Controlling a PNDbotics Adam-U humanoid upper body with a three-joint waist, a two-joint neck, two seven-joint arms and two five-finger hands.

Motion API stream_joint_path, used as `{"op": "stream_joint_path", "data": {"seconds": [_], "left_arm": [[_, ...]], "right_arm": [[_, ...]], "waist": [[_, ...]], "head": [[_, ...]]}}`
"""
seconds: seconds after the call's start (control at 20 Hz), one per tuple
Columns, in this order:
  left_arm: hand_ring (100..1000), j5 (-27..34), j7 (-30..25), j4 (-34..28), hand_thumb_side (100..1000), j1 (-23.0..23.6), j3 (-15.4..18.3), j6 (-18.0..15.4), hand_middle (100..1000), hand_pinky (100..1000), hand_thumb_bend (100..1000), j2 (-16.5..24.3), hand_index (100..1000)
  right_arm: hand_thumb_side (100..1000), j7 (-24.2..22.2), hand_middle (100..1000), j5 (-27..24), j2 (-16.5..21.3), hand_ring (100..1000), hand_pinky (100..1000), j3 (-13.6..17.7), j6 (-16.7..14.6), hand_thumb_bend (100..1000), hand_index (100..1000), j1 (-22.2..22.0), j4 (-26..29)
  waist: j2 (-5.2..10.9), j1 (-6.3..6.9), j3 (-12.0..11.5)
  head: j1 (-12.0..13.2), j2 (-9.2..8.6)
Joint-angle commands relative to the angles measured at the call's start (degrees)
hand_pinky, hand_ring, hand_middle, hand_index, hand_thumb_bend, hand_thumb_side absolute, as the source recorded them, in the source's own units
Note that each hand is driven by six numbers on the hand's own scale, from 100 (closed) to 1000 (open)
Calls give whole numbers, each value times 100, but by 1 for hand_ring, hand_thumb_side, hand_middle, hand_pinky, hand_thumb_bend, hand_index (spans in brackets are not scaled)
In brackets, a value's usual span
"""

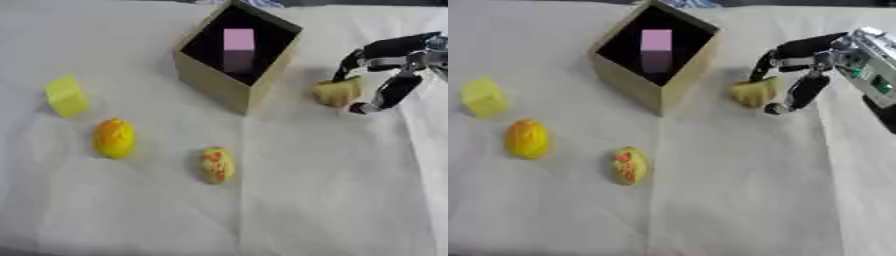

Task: Pick up objects on the table and place them in the box.

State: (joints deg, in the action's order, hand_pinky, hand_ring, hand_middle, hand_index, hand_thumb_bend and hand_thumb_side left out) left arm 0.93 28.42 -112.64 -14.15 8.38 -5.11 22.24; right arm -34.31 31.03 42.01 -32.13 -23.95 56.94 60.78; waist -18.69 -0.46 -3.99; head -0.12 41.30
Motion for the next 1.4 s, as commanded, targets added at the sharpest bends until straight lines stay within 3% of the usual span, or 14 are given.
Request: {"op": "stream_joint_path", "data": {"seconds": [0.05,0.1,0.25,0.45,0.7,0.95,1.15,1.4], "left_arm": [[684,20,-16,-61,632,-51,27,-16,658,746,262,111,833],[684,20,-18,-62,632,-52,26,-17,658,746,261,108,833],[684,18,-22,-67,631,-57,24,-18,658,746,261,94,833],[685,11,-23,-70,630,-48,27,-18,658,746,260,85,832],[685,-14,-20,-86,626,-38,34,-21,659,746,261,79,832],[686,-39,-35,-88,623,-27,23,-16,659,747,262,90,832],[686,-49,-58,-88,621,-35,4,-15,659,747,262,87,832],[686,-48,-68,-84,621,-49,-8,-13,659,747,261,85,832]], "right_arm": [[146,373,596,10,81,752,847,63,196,200,697,49,52],[101,505,579,17,77,739,843,63,281,204,680,43,69],[100,891,527,76,35,697,835,71,514,187,622,37,71],[100,1224,521,17,50,690,836,119,644,133,616,-21,225],[100,1428,517,-228,226,684,838,436,942,111,616,-27,1205],[100,1300,534,-274,115,694,839,692,1276,147,644,407,2025],[100,1073,542,-96,-351,699,840,709,1357,162,655,979,1787],[100,919,550,231,-1052,703,842,710,1197,148,665,1476,902]], "waist": [[95,9,-6],[97,7,-4],[108,10,-2],[126,21,-3],[173,19,27],[234,12,49],[273,11,43],[280,14,-25]], "head": [[7,-61],[7,-67],[11,-80],[16,-72],[21,-63],[-2,-22],[-48,5],[-91,19]]}}
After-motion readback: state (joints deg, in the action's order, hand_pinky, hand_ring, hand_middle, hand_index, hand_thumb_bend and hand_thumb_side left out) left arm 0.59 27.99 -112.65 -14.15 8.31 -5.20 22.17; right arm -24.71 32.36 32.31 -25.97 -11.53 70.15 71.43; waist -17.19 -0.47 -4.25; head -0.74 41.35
